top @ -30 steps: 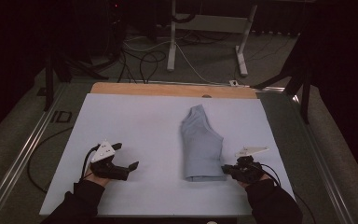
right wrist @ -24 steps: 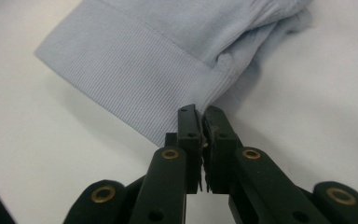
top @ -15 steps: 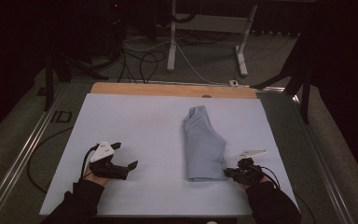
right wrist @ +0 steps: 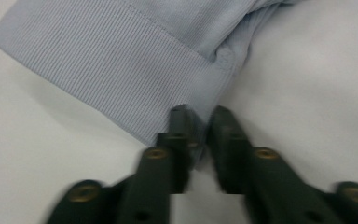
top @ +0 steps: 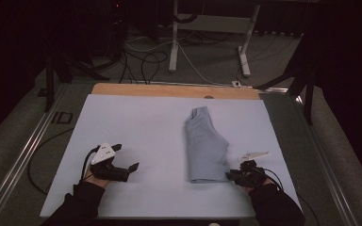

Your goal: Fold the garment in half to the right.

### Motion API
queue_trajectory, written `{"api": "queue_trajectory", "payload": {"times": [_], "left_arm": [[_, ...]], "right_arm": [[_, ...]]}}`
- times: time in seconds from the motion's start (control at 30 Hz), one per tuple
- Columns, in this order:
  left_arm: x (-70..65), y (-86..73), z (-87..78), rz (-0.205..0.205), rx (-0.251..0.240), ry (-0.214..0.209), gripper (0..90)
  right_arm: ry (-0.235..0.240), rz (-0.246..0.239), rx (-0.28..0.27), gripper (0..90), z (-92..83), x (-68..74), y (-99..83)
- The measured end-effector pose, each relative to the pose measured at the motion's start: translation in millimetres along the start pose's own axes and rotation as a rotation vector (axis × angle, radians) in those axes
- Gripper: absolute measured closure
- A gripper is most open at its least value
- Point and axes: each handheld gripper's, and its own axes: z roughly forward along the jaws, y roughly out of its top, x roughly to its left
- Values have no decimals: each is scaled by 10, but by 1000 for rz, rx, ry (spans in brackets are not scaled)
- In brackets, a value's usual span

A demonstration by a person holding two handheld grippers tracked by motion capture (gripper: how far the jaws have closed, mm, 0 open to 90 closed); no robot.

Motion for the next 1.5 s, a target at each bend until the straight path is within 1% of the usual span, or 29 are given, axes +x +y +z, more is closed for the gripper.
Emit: {"api": "queue_trajectory", "payload": {"times": [0.03,0.07,0.1,0.17,0.23,0.3,0.33,0.4,0.43,0.53,0.6,0.7,0.77,0.8,0.83,0.87,0.97,1.13,1.2,1.27,1.3,1.33,1.37,1.43,1.47,1.5], "left_arm": [[3,1,-1,-1,-1,1,12],[6,2,-3,-2,-2,2,12],[7,3,-6,-3,-2,4,12],[12,2,-16,1,-2,5,13],[11,-2,-22,-4,-3,8,13],[12,-5,-25,-6,-4,8,12],[11,-5,-24,-5,-2,8,13],[6,-6,-20,-1,-2,8,12],[4,-7,-17,-2,-1,8,12],[5,-11,-7,-2,1,5,12],[6,-11,-5,1,3,5,12],[6,-8,-10,1,0,5,12],[10,-7,-14,1,-3,7,12],[12,-7,-16,1,-4,6,12],[13,-8,-18,0,-5,8,13],[14,-10,-20,-1,-6,7,12],[18,-12,-18,-1,-5,8,12],[14,-14,-12,1,-3,6,12],[13,-15,-11,2,-1,6,12],[13,-15,-11,3,-1,6,12],[10,-15,-11,3,-2,6,12],[8,-15,-10,4,-2,5,13],[7,-15,-9,5,-1,4,12],[2,-16,-7,5,0,3,12],[1,-16,-6,6,-1,2,12],[2,-16,-7,6,-1,1,12]], "right_arm": [[0,-12,-1,677,-10,-1,7],[1,-13,-1,658,-30,2,19],[3,-18,-12,632,-51,2,33],[8,-25,-28,616,-118,21,77],[9,-32,-53,621,-172,39,123],[12,-59,-72,648,-215,81,195],[15,-72,-77,679,-231,106,236],[42,-95,-93,735,-239,166,323],[51,-106,-98,781,-235,199,369],[97,-127,-122,892,-185,277,507],[120,-155,-114,900,-121,339,601],[151,-214,-94,900,-3,455,720],[165,-240,-75,900,92,521,772],[162,-251,-71,900,141,541,786],[162,-252,-66,900,189,558,793],[159,-264,-61,900,237,559,796],[172,-269,-42,900,356,569,778],[173,-295,4,900,481,602,707],[182,-287,22,900,535,621,665],[186,-295,43,900,601,654,620],[200,-286,37,900,621,668,604],[199,-287,35,900,629,686,597],[200,-292,42,900,632,713,594],[226,-308,51,900,662,753,570],[224,-306,43,900,672,772,556],[217,-312,46,900,666,785,557]]}}
